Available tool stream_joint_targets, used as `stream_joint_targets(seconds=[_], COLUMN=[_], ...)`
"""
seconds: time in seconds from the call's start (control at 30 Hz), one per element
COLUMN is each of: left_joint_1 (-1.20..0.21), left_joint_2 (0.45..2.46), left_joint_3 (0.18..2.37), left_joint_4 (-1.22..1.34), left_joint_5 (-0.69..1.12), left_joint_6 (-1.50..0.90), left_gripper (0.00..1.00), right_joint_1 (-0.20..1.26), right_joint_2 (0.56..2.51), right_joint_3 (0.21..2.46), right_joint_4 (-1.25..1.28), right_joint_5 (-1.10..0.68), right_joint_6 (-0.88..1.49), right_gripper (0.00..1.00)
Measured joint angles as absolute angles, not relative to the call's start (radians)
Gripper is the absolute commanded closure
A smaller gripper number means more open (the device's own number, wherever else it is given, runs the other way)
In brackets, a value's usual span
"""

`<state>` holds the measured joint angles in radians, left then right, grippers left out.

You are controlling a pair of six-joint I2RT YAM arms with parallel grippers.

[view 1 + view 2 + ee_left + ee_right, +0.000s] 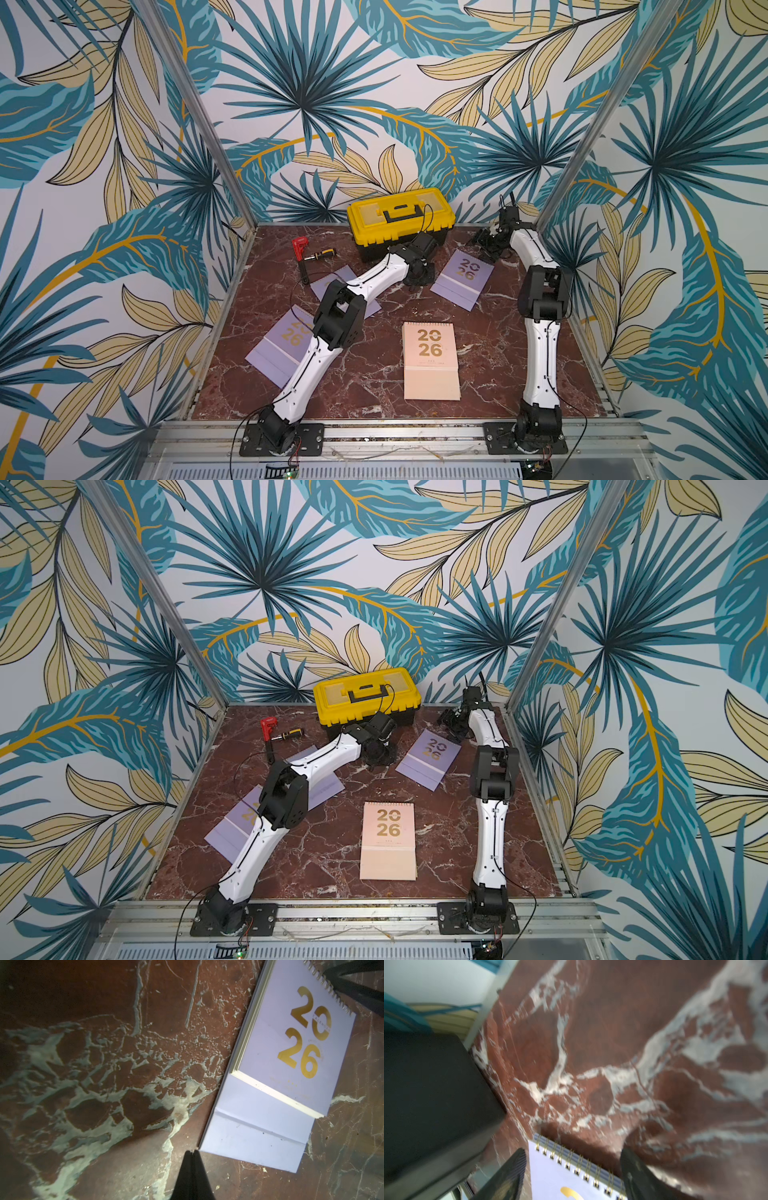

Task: Stack the calendars
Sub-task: Move the calendar to the center of the board.

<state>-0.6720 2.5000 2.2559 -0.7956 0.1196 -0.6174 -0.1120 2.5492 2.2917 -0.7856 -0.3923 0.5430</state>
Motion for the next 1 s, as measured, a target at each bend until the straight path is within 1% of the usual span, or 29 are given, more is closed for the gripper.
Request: stream_joint_targets(seconds=[0.27,0.53,0.67,0.77,1.0], left_joint_1=[-0.672,-0.672,-0.671,-0.67,-0.669], left_joint_2=[2.5,2.492,2.484,2.485,2.527], left_joint_3=[2.246,2.244,2.245,2.251,2.368], left_joint_4=[-0.789,-0.782,-0.778,-0.78,-0.773], left_joint_5=[0.125,0.126,0.107,0.088,0.071], left_joint_6=[-0.617,-0.606,-0.582,-0.563,-0.53], left_gripper=[0.93,0.92,0.93,0.95,0.96], right_joint_1=[-0.093,-0.064,-0.065,-0.065,-0.064], right_joint_2=[2.48,2.325,2.258,2.208,2.006], right_joint_3=[2.185,1.914,1.81,1.75,1.625], right_joint_4=[-0.857,-0.796,-0.764,-0.746,-0.7], right_joint_5=[-0.394,-0.397,-0.389,-0.384,-0.344], right_joint_6=[0.485,0.471,0.482,0.498,0.538], right_gripper=[0.26,0.26,0.26,0.26,0.26])
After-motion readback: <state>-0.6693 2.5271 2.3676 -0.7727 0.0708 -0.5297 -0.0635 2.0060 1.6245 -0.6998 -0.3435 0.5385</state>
